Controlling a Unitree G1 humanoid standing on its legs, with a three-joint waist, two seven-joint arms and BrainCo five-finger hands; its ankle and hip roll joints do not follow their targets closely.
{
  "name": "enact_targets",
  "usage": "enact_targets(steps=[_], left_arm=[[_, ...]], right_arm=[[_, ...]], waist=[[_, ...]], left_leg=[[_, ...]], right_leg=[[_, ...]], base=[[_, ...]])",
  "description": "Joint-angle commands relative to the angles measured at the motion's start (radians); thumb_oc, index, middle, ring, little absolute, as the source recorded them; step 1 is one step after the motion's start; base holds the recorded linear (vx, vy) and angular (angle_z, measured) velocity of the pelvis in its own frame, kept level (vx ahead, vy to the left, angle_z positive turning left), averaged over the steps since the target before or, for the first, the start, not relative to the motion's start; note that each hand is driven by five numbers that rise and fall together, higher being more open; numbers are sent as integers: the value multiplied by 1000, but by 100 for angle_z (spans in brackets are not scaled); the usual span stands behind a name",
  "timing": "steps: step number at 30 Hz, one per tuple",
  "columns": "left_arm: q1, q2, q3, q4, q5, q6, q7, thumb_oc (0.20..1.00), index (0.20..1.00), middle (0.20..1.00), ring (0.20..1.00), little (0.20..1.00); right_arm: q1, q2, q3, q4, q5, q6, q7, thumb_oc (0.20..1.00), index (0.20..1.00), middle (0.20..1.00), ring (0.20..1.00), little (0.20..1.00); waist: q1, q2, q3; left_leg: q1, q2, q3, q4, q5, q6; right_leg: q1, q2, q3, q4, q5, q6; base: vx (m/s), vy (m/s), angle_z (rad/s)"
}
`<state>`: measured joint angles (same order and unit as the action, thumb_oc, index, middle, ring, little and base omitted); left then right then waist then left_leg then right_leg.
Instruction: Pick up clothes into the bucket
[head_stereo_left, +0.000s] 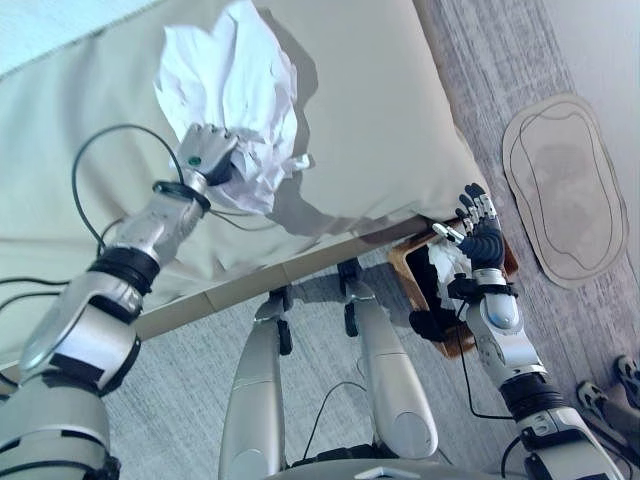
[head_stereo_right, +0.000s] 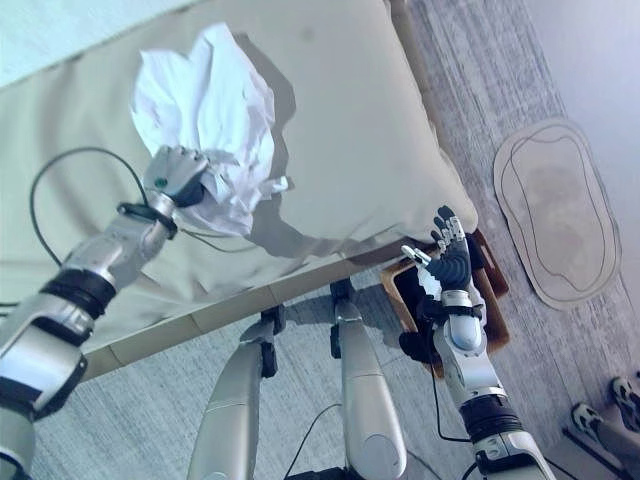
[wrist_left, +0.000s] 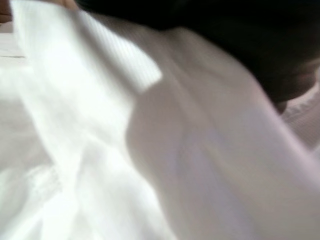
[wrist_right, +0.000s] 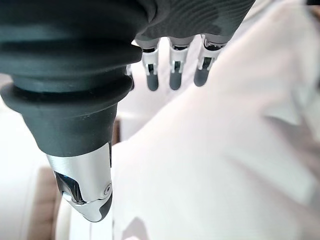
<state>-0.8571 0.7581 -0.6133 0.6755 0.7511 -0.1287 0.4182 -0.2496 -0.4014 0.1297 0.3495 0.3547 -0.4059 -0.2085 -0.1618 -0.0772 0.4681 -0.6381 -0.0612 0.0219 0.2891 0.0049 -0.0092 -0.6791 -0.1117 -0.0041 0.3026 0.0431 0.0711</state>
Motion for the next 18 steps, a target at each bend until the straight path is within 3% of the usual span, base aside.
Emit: enact_targets(steps=[1,8,12,18], left_arm=[[90,-49,119,-137,-80,-74,10,200,200,200,200,200],[251,-57,209,-355,-179,-161,-70,200,200,200,200,200],[332,-64,254,-514,-317,-233,-170,200,200,200,200,200],[364,-40,266,-636,-518,-278,-268,200,200,200,200,200]], right_arm=[[10,-32,-15,4,-121,4,-49,1000,1000,1000,1000,1000],[-39,-84,65,15,-361,66,-46,1000,1000,1000,1000,1000],[-125,-119,153,47,-513,94,-34,1000,1000,1000,1000,1000],[-197,-135,259,-50,-535,75,49,1000,1000,1000,1000,1000]], waist=[[10,11,-85],[47,13,-140],[75,18,-198],[92,18,-256]], left_leg=[[89,-2,-20,-5,-46,9],[247,2,-43,-112,-16,8],[346,8,-57,-174,-8,5],[438,15,-53,-216,-5,4]], right_leg=[[176,-52,-23,-169,87,81],[331,-54,-51,-240,94,79],[420,-38,-66,-287,91,73],[500,-20,-74,-312,80,66]], base=[[92,-35,6],[85,-19,11],[95,-24,8],[72,-20,3]])
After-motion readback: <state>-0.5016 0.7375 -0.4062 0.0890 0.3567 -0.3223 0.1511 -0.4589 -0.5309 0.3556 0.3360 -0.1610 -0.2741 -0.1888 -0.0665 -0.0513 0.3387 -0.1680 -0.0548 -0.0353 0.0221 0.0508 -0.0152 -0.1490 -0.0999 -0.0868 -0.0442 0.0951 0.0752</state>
